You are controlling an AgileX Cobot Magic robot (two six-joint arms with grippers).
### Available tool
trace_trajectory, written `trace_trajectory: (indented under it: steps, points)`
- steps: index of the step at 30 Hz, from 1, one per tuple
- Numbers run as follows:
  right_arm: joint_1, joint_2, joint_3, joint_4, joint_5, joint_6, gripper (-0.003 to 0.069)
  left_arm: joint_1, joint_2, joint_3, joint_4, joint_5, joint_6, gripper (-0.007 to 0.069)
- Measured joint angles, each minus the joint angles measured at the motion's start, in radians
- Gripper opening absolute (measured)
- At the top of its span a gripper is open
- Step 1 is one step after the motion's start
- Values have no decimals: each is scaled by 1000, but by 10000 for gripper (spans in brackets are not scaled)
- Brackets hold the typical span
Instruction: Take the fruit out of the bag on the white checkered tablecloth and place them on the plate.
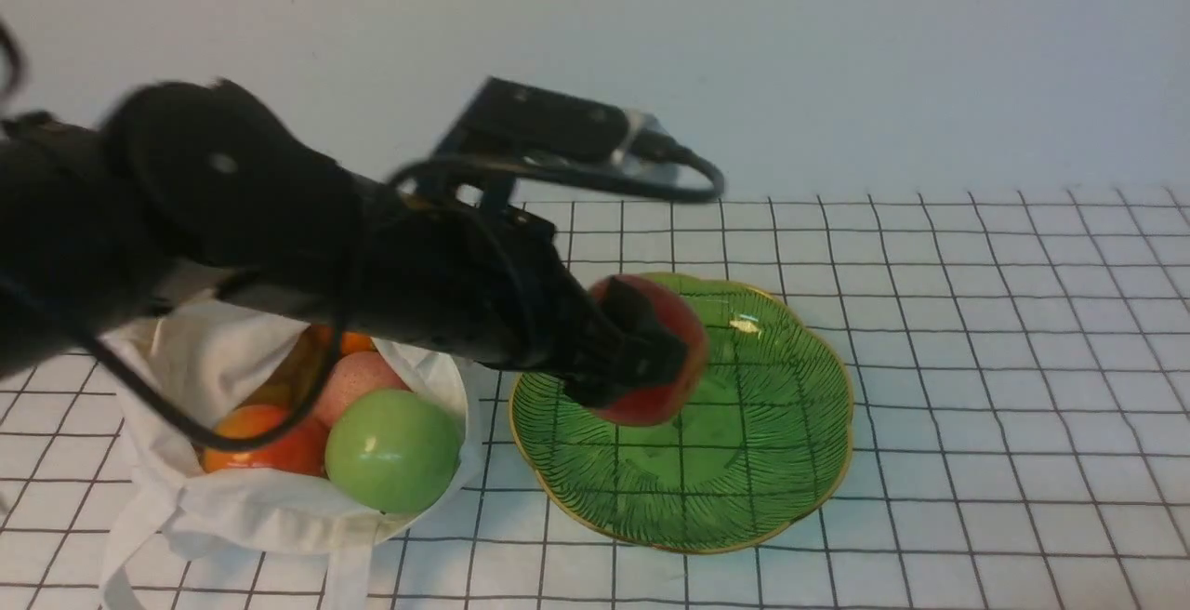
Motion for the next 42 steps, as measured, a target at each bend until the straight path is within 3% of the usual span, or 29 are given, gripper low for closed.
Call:
trace_trajectory:
  steps: [2, 7, 10, 14, 20, 22, 27, 28, 30, 34, 42]
  points:
    - [0, 0, 0, 0, 0, 0, -14, -30, 111, 0, -34, -115, 29, 541]
    - [0, 0, 0, 0, 0, 0, -14, -39, 239, 0, -84, -238, 40, 541]
    - [0, 0, 0, 0, 0, 0, -14, -40, 289, 0, -103, -281, 43, 557]
    - [0, 0, 0, 0, 0, 0, -14, -40, 297, 0, -105, -314, 45, 666]
    - [0, 0, 0, 0, 0, 0, -14, -39, 251, 0, -106, -318, 45, 674]
    - [0, 0, 0, 0, 0, 0, -14, -29, 199, 0, -105, -297, 44, 612]
    - [0, 0, 0, 0, 0, 0, -14, 32, -14, 0, -99, -213, 34, 273]
    - [0, 0, 0, 0, 0, 0, -14, 68, -110, 0, -82, -170, 33, 112]
    - [0, 0, 0, 0, 0, 0, -14, 109, -207, 0, -53, -126, 27, 43]
    - [0, 0, 0, 0, 0, 0, -14, 240, -453, 0, 56, -20, -14, -6]
    - [0, 0, 0, 0, 0, 0, -14, 398, -727, 0, 226, 196, -133, -8]
